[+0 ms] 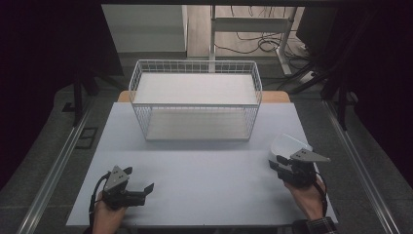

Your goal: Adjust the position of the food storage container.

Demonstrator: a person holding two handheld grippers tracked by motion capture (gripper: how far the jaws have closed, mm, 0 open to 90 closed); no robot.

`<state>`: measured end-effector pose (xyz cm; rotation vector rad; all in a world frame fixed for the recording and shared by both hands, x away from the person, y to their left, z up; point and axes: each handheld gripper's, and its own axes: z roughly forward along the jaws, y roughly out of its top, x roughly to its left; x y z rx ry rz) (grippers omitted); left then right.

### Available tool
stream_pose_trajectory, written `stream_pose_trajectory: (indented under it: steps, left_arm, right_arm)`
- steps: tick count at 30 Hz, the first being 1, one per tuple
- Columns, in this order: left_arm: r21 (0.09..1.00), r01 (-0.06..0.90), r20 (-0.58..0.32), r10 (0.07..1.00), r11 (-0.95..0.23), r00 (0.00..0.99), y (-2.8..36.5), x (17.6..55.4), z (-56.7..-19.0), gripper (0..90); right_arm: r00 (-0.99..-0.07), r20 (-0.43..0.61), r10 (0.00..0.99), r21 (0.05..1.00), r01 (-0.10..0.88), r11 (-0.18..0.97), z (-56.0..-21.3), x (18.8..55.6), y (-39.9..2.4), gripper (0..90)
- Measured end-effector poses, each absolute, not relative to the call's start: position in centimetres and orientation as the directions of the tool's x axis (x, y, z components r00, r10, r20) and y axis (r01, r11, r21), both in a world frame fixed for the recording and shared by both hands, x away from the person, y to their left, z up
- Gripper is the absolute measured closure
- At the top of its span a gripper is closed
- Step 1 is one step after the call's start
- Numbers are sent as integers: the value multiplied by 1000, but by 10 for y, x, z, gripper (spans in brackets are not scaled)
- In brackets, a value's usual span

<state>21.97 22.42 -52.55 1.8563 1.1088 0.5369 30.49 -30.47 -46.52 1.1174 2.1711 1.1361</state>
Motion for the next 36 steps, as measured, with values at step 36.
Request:
stream_pose_trajectory:
  steps: [36]
  left_arm:
    - [858,480,-98,861,-181,500,228,221,-526,21]
  right_arm:
    - [-350,-6,937,780,584,223,-467,427,-368,894]
